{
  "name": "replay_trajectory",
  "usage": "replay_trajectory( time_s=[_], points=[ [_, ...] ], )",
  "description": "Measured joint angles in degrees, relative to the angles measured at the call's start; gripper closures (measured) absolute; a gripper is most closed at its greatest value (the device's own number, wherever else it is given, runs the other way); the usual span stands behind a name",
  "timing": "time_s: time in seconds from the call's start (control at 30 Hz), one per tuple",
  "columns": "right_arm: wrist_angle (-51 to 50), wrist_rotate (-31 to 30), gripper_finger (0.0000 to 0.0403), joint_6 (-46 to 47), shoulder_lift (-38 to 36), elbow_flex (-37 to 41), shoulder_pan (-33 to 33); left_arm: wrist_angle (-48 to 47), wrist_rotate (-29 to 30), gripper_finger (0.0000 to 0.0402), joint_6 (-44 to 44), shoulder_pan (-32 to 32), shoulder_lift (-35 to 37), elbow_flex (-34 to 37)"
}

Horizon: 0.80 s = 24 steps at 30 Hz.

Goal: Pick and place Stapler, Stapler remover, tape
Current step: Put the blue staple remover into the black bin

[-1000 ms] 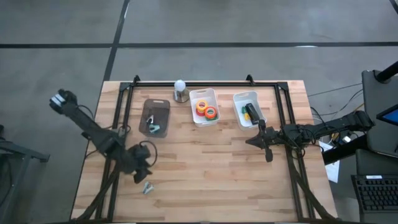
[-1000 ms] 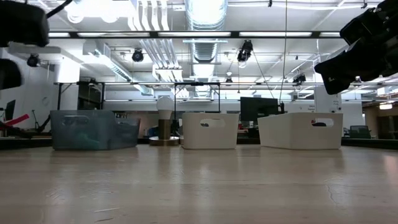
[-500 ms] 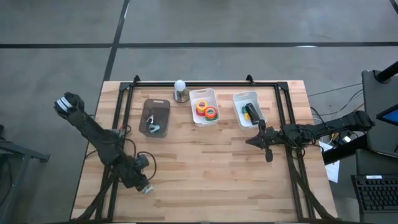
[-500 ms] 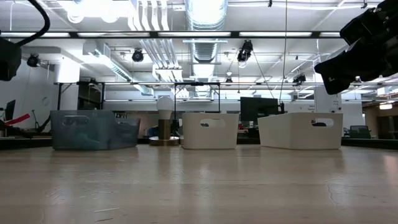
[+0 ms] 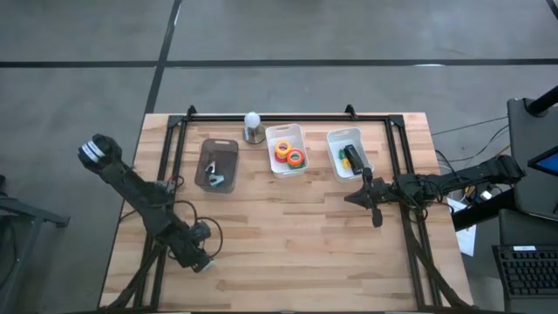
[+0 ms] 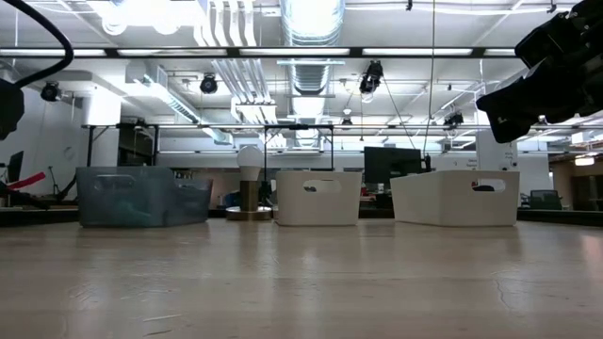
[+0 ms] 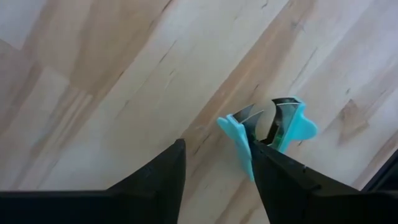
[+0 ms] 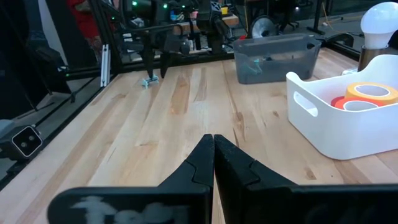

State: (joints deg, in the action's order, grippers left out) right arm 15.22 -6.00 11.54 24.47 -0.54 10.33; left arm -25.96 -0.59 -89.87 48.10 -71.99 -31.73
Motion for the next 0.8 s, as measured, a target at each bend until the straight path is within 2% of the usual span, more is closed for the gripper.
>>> replay_trajectory(
  time_s=[0.57,0.8],
  points=[
    [0.0,0.0,0.0394,0.0,0.0,0.0,0.0,0.0,2.5,0.0333,1.8,0.0,1.2,0.0],
    [0.0,0.0,0.0394,0.0,0.0,0.0,0.0,0.5,3.9,0.0382,5.8,-0.4,1.3,0.0]
  ],
)
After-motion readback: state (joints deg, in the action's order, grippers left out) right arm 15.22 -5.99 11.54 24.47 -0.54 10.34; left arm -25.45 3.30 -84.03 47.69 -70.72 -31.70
